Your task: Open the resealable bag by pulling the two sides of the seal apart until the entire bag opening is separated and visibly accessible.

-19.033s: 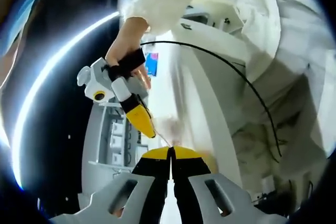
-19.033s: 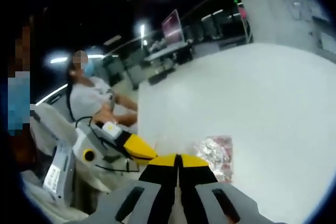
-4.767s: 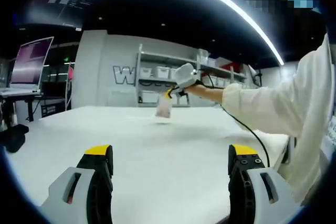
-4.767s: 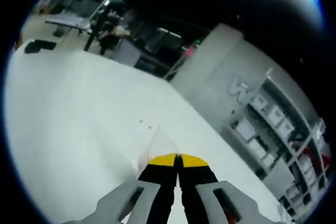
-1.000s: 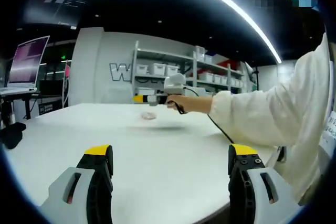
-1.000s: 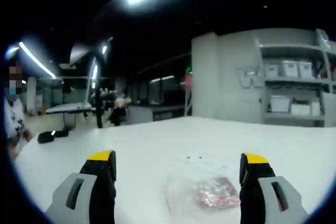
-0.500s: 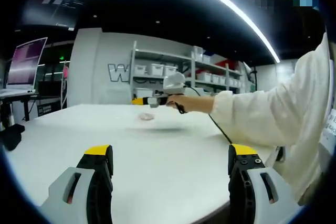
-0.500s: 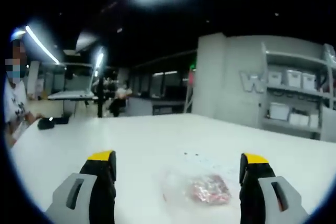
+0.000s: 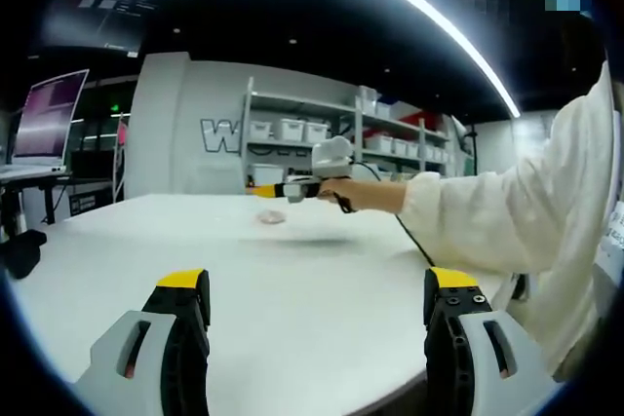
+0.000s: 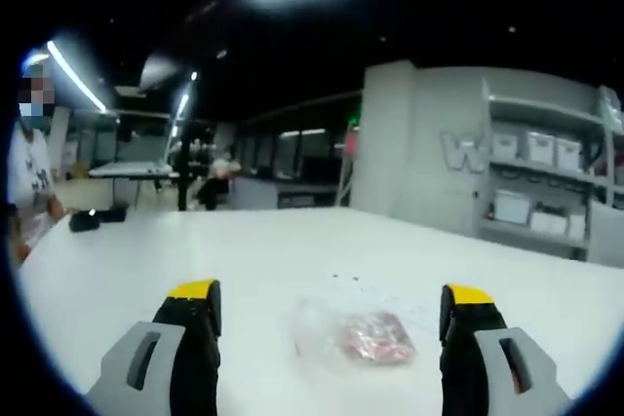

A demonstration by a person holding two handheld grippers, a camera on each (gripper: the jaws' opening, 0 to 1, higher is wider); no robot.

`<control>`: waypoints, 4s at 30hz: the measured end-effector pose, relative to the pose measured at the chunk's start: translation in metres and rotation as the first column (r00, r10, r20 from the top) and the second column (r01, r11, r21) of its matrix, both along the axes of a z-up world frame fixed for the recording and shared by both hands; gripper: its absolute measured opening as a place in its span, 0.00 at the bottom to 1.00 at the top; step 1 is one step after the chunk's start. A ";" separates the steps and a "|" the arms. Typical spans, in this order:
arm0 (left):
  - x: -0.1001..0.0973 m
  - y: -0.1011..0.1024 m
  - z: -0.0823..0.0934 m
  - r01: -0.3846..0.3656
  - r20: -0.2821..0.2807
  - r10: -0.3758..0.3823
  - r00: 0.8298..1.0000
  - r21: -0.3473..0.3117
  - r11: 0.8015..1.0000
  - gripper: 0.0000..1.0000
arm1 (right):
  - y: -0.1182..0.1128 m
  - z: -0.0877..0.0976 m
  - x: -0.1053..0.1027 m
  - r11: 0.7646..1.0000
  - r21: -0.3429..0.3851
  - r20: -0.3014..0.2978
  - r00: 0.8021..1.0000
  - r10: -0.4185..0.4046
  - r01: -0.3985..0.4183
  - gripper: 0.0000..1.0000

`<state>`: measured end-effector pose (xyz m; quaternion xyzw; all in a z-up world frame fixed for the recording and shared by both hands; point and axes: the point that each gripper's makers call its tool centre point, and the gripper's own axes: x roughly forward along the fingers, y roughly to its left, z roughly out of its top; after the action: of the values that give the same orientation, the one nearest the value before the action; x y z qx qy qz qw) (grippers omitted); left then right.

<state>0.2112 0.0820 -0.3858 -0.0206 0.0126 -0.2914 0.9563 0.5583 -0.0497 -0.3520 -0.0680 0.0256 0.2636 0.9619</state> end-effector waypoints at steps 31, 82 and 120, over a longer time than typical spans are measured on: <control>-0.014 -0.002 0.006 0.001 0.019 -0.001 1.000 -0.004 1.000 0.89 | -0.019 0.020 -0.026 0.999 0.000 0.059 0.997 -0.045 0.045 0.96; -0.020 -0.010 0.008 0.023 0.027 -0.023 0.999 -0.004 1.000 0.89 | -0.053 0.009 -0.075 0.999 -0.010 0.039 0.998 -0.049 0.050 0.94; -0.018 -0.011 0.003 0.024 0.018 -0.023 1.000 -0.016 1.000 0.89 | -0.061 0.014 -0.130 1.000 -0.006 0.084 0.996 -0.025 0.025 0.95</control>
<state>0.1932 0.0707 -0.3827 -0.0257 0.0019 -0.3028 0.9527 0.4283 -0.1106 -0.3378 -0.0819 -0.0129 0.2483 0.9651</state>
